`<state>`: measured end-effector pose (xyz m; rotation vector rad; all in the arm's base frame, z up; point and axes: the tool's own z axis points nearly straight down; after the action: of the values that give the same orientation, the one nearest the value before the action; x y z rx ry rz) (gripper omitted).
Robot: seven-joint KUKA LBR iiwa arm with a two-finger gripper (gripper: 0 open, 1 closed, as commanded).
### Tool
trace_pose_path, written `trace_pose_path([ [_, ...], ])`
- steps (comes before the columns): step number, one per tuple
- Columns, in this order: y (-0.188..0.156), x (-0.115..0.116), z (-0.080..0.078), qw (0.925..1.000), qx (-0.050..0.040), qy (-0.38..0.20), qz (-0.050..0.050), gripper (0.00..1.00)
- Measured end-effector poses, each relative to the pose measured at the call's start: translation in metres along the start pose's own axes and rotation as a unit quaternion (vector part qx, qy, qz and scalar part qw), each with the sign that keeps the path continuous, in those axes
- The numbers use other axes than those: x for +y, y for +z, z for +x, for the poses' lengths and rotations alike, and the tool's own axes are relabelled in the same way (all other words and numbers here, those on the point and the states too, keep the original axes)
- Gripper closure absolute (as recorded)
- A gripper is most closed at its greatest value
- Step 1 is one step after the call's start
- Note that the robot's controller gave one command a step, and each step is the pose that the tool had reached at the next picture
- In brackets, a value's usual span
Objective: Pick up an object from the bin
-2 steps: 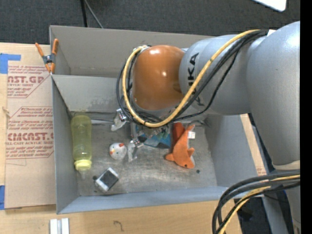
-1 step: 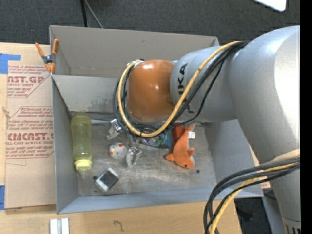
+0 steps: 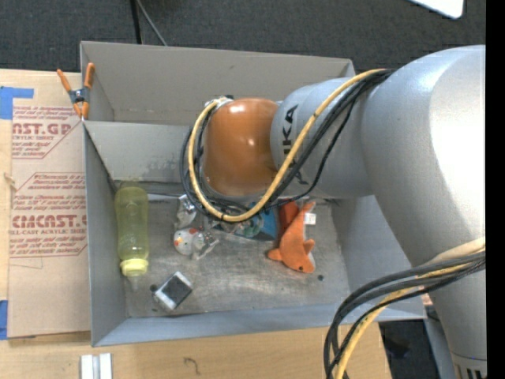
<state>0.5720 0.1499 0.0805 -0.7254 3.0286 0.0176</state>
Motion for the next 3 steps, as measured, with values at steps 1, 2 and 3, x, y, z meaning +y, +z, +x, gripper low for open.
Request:
trace_pose_path([
  [1, 0.0, 0.0, 0.0, 1.0, 0.0, 0.0, 0.0, 1.0],
  [2, -0.0008, 0.0003, 0.0, 1.0, 0.0018, 0.0, 0.0, 1.0],
  [3, -0.0022, -0.0003, 0.0022, 1.0, 0.0092, 0.0, 0.001, 1.0],
])
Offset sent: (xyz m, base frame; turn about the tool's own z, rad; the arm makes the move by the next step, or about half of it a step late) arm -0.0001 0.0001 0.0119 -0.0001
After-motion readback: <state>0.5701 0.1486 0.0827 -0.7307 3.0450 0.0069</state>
